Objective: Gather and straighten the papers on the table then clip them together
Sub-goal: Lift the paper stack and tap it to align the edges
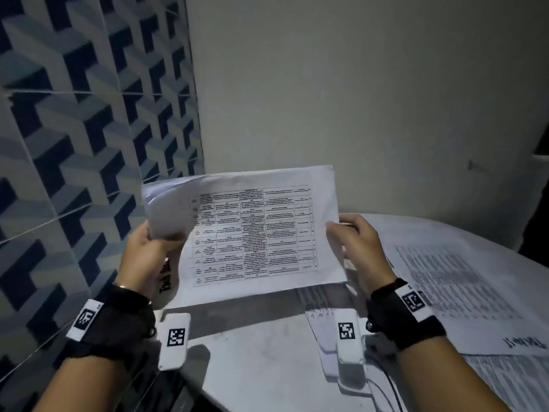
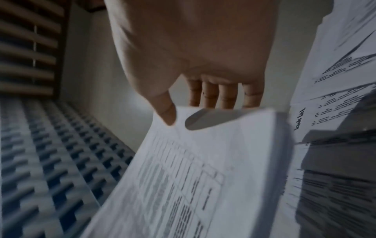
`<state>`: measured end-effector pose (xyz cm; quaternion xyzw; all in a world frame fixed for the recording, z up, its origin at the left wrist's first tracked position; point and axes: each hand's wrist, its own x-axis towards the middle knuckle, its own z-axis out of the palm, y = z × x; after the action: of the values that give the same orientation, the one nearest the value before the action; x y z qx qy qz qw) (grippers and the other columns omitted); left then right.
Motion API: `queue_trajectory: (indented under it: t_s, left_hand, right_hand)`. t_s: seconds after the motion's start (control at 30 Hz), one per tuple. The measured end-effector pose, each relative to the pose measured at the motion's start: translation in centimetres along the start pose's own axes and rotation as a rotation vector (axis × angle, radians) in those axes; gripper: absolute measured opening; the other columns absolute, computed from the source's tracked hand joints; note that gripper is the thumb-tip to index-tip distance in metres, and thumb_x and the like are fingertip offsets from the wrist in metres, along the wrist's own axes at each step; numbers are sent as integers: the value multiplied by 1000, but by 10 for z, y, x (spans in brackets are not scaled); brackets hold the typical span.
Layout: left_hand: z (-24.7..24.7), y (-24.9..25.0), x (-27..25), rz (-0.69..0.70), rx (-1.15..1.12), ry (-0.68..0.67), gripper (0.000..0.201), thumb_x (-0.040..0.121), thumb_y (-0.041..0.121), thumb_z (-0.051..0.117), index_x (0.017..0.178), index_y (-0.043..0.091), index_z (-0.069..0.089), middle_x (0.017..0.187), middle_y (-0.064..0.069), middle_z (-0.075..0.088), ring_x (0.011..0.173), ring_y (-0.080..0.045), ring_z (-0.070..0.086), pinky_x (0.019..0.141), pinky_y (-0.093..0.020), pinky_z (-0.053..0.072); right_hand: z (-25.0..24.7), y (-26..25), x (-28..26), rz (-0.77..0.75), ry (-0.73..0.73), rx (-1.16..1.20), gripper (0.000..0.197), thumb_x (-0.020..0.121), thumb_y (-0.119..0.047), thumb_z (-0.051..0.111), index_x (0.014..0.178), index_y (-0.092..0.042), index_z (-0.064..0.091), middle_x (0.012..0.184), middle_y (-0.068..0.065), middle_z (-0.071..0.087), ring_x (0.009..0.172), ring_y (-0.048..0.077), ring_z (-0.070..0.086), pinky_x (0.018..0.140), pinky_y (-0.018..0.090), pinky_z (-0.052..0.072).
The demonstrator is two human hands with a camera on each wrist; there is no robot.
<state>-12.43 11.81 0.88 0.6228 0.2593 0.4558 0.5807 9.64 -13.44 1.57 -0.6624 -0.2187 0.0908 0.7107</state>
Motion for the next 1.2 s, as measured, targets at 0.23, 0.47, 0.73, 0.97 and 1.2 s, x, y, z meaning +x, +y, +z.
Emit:
queue_trajectory:
  t_s: [0.23, 0.47, 0.73, 0.97, 1.2]
  left_hand:
    - [30, -20, -14, -337, -423, 44, 31, 92, -7, 58, 114, 11, 69, 96, -9, 80, 78, -22, 78, 59, -35, 63]
    - [103, -28, -50, -481, -551, -68, 32, 95, -3, 59, 124, 5, 66, 116, -19, 75, 105, -38, 73, 95, -58, 55]
    - [96, -18, -47, -315, -500, -156, 9, 95, 11, 60, 101, 14, 65, 105, -11, 72, 89, -23, 68, 74, -32, 57]
    - [89, -20, -27, -329, -208, -520, 63, 69, 56, 82, 117, 18, 65, 103, -7, 73, 85, -23, 70, 75, -38, 54]
    - [115, -29, -50, -343, -68, -779, 68, 66, 12, 88, 129, 7, 64, 124, -14, 73, 110, -35, 72, 87, -45, 62]
  right_hand:
    - [-14, -10, -36, 125, -3, 507, 92, 69, -73, 67, 145, -26, 45, 142, 2, 54, 132, 23, 51, 109, 59, 42]
    - [30, -3, -35, 196, -72, 335, 73, 75, -30, 88, 137, -15, 51, 132, 7, 66, 113, 25, 69, 104, 55, 51]
    - [-38, -6, -12, 17, 135, 125, 27, 84, 12, 72, 106, -2, 71, 102, 13, 78, 98, 33, 75, 89, 51, 60]
    - [-88, -5, -18, 196, -195, -8, 39, 81, 20, 68, 118, 5, 66, 110, 17, 77, 101, 33, 75, 87, 42, 62]
    - [-93, 10, -27, 231, -360, -93, 36, 86, 11, 71, 117, -6, 70, 116, 12, 76, 105, 27, 74, 93, 41, 59]
